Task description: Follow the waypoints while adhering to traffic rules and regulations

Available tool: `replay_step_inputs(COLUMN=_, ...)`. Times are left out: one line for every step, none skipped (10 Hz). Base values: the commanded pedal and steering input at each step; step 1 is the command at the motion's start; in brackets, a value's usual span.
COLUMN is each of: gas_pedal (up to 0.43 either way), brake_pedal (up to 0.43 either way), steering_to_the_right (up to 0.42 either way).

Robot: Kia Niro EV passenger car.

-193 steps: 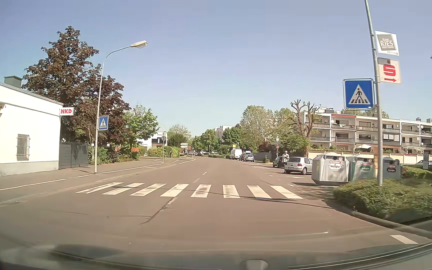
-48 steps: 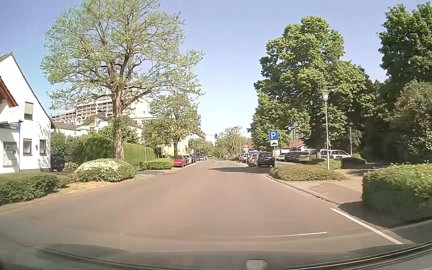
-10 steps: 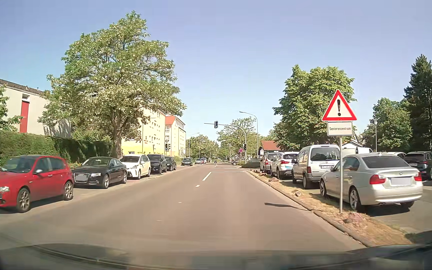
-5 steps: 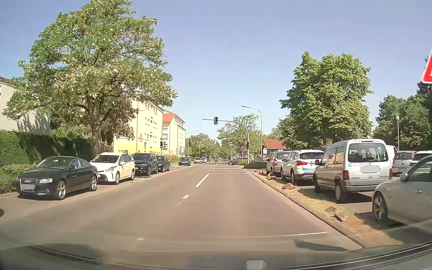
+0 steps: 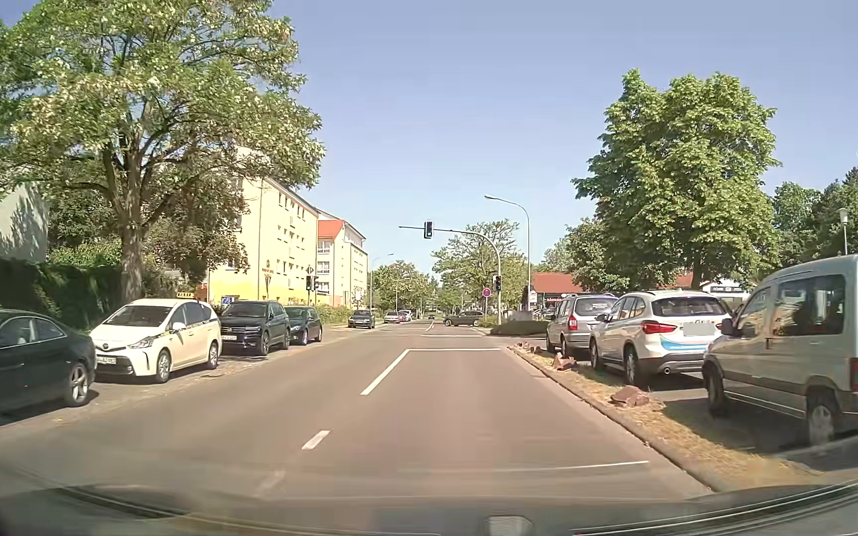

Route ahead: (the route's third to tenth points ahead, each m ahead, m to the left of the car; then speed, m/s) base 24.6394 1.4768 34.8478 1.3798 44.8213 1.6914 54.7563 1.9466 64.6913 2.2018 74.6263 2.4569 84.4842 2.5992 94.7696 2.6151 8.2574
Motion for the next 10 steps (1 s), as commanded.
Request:
replay_step_inputs(gas_pedal=0.087, brake_pedal=0.030, steering_to_the_right=-0.004)
replay_step_inputs(gas_pedal=0.087, brake_pedal=0.030, steering_to_the_right=-0.004)
replay_step_inputs(gas_pedal=0.087, brake_pedal=0.030, steering_to_the_right=-0.004)
replay_step_inputs(gas_pedal=0.087, brake_pedal=0.030, steering_to_the_right=-0.004)
replay_step_inputs(gas_pedal=0.087, brake_pedal=0.030, steering_to_the_right=-0.004)
replay_step_inputs(gas_pedal=0.087, brake_pedal=0.030, steering_to_the_right=-0.004)
replay_step_inputs(gas_pedal=0.087, brake_pedal=0.030, steering_to_the_right=-0.004)
replay_step_inputs(gas_pedal=0.079, brake_pedal=0.030, steering_to_the_right=-0.003)
replay_step_inputs(gas_pedal=0.079, brake_pedal=0.030, steering_to_the_right=-0.003)
replay_step_inputs(gas_pedal=0.079, brake_pedal=0.030, steering_to_the_right=-0.003)
